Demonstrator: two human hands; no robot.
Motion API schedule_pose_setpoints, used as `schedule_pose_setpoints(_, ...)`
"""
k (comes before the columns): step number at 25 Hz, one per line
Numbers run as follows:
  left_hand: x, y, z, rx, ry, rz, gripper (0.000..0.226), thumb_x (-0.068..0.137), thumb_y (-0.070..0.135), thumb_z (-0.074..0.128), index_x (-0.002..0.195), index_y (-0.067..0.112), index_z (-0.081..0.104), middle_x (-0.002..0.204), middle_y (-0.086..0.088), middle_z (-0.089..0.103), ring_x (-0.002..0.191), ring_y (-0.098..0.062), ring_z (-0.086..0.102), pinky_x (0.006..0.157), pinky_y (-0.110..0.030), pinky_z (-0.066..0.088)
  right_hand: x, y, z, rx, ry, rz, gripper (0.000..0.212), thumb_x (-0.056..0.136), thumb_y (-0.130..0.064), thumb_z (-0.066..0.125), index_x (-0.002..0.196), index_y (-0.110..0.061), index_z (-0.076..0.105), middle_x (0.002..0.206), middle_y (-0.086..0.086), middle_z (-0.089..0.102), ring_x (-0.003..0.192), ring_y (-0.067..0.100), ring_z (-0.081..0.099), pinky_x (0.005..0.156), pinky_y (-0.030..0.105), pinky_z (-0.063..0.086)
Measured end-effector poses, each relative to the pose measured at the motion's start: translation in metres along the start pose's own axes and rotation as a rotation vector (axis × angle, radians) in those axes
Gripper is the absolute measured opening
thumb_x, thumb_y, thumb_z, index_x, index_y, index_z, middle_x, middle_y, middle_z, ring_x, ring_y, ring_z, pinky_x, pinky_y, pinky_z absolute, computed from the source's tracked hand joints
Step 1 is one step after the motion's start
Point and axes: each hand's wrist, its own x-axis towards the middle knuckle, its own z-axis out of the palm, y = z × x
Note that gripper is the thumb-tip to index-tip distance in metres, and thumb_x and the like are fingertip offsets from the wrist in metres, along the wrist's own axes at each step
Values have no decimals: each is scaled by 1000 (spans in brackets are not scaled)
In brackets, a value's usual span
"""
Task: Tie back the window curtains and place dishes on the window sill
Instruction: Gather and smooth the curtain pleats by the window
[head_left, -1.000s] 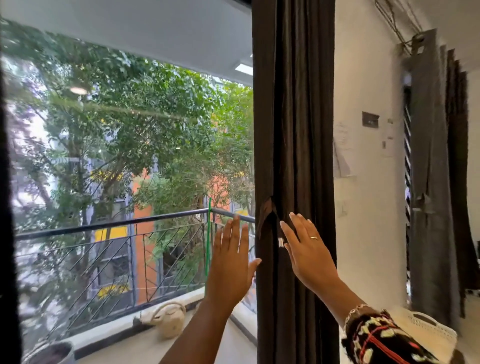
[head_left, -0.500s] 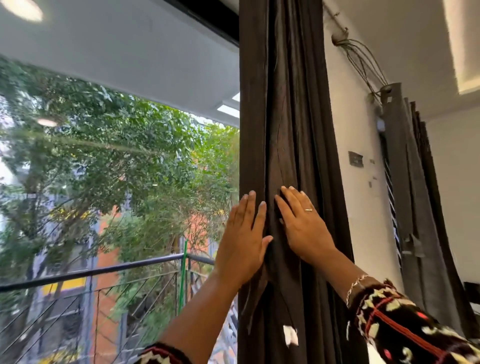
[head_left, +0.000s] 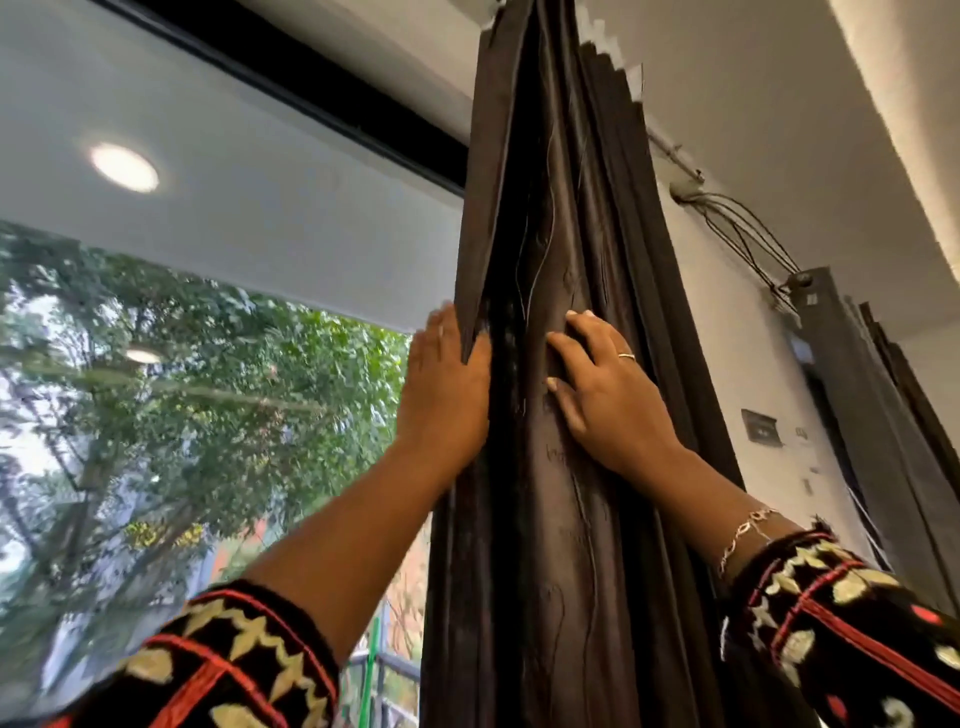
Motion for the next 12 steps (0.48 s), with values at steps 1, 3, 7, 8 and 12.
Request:
schedule_pose_setpoints(1,12,-11,-4,30,-10,-26,60,93,14,41,146,9,13,153,-24,-2,143,-35,1,116,-39,2,12,3,1,35,20,17,48,92,-25,50,135,-6,43,145,17,33,138,30,25,110,35,28)
schedule_pose_setpoints(3,28,-33,-12,92,-30,-68,67,88,10,48,145,5,14,153,-24,5,142,-34,8,115,-38,7,34,7,1,132,68,71,51,92,-27,50,138,-9,38,148,14,28,138,27,24,109,32,28)
schedule_pose_setpoints(7,21,-82,-38,217,28,-57,56,88,1,46,139,-5,26,150,-28,16,137,-38,23,112,-42,19,70,0,9,360,126,187,56,92,-29,51,142,-15,30,148,12,25,133,28,31,106,36,30)
schedule_pose_setpoints(8,18,-94,-47,281,31,-42,53,84,-4,50,135,-9,33,146,-32,23,132,-43,31,109,-46,27,78,-4,13,411,141,207,59,91,-30,51,143,-16,27,147,12,25,132,28,32,105,37,30)
schedule_pose_setpoints(12,20,-150,-102,552,-58,-43,50,83,0,51,131,-6,38,143,-30,28,125,-39,41,104,-44,36,100,-34,27,584,165,300,70,90,-34,55,147,-18,17,145,11,29,129,28,35,103,37,31)
